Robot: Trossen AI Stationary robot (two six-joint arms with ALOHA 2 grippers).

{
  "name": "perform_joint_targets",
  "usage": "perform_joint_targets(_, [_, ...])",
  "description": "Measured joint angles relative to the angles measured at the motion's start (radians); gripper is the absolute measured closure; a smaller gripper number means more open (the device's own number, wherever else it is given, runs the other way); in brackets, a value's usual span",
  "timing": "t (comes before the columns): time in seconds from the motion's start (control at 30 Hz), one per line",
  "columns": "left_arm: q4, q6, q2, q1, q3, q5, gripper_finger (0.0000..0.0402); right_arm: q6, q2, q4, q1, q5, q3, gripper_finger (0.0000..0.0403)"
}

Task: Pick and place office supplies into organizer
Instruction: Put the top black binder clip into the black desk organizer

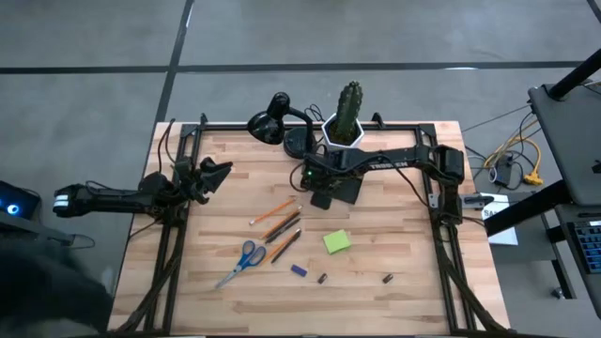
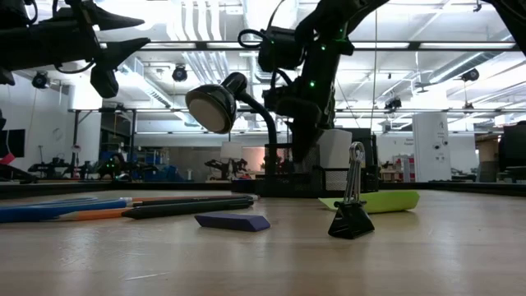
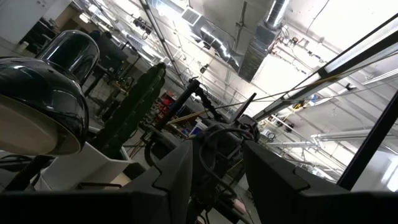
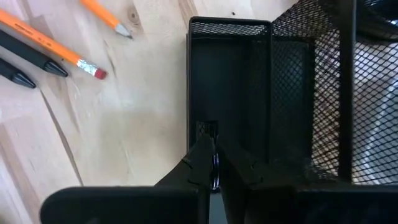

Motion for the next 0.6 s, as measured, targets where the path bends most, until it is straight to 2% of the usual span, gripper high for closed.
perform_joint_targets(0.6, [0.000, 0.000, 0.000, 0.000, 0.000, 0.000, 0.0274, 0.065, 0.001, 0.026, -0.013, -0.037, -0.027, 0.0394])
